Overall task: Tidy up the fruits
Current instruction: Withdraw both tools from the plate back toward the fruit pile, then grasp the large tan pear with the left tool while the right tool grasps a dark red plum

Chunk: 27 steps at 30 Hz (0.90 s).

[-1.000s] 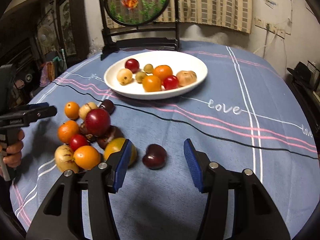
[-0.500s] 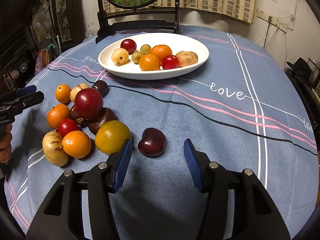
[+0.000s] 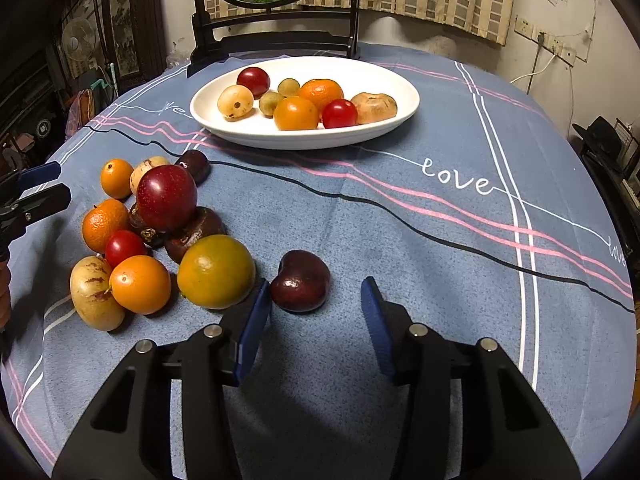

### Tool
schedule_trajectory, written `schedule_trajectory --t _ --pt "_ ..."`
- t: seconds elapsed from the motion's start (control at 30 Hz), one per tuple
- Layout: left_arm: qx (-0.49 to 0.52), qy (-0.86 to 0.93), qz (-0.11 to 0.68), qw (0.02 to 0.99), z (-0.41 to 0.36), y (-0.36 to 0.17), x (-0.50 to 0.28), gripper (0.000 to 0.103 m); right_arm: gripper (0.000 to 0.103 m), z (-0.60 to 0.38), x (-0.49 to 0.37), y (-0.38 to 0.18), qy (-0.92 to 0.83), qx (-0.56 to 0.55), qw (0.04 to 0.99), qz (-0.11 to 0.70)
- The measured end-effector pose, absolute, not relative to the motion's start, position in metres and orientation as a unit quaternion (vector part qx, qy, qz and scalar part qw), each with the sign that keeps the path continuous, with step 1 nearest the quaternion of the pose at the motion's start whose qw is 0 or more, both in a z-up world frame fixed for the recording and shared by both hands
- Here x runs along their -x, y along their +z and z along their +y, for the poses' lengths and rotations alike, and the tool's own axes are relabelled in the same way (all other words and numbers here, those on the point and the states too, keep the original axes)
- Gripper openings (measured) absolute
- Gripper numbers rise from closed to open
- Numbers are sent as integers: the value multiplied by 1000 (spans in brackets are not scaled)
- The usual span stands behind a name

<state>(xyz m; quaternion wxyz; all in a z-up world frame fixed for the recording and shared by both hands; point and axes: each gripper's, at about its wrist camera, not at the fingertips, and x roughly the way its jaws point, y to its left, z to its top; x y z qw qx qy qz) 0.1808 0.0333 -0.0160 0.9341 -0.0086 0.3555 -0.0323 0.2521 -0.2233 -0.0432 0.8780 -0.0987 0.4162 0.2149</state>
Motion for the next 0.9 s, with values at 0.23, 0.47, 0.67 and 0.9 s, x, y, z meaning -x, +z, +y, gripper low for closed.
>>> schedule_trajectory --t 0.23,0.47,0.67,0.9 --pt "2 -37 354 935 30 -15 -179 97 44 -217 -252 -44 217 108 879 411" --pt "-2 -38 353 935 28 -14 -178 97 41 -214 -254 -46 212 113 880 411" --pt "-6 -34 356 934 28 -15 -179 97 41 -212 -254 -46 206 117 882 407" --pt "-7 -33 357 933 29 -15 -180 97 34 -209 -252 -46 211 125 882 403"
